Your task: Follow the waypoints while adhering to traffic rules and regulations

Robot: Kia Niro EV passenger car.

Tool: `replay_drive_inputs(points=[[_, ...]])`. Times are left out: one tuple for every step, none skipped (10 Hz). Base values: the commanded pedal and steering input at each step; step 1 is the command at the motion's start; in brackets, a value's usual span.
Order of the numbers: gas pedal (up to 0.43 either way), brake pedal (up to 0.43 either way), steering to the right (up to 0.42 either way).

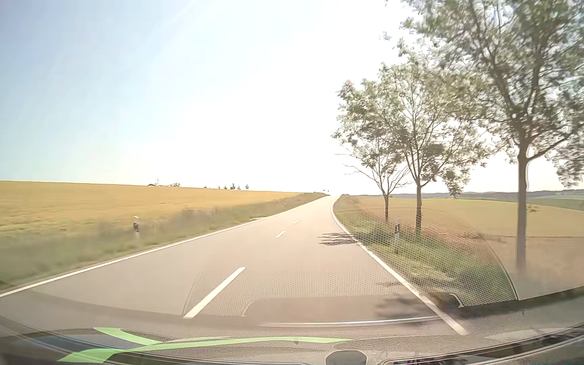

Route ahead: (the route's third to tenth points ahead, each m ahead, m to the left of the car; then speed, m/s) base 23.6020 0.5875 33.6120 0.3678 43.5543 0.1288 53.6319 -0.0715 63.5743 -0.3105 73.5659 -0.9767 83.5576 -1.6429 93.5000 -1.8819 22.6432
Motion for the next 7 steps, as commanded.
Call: replay_drive_inputs(points=[[0.22,0.0,0.002],[0.228,0.0,0.001],[0.24,0.0,0.001],[0.24,0.0,0.001],[0.24,0.0,0.001],[0.228,0.0,0.001],[0.209,0.0,0.001]])
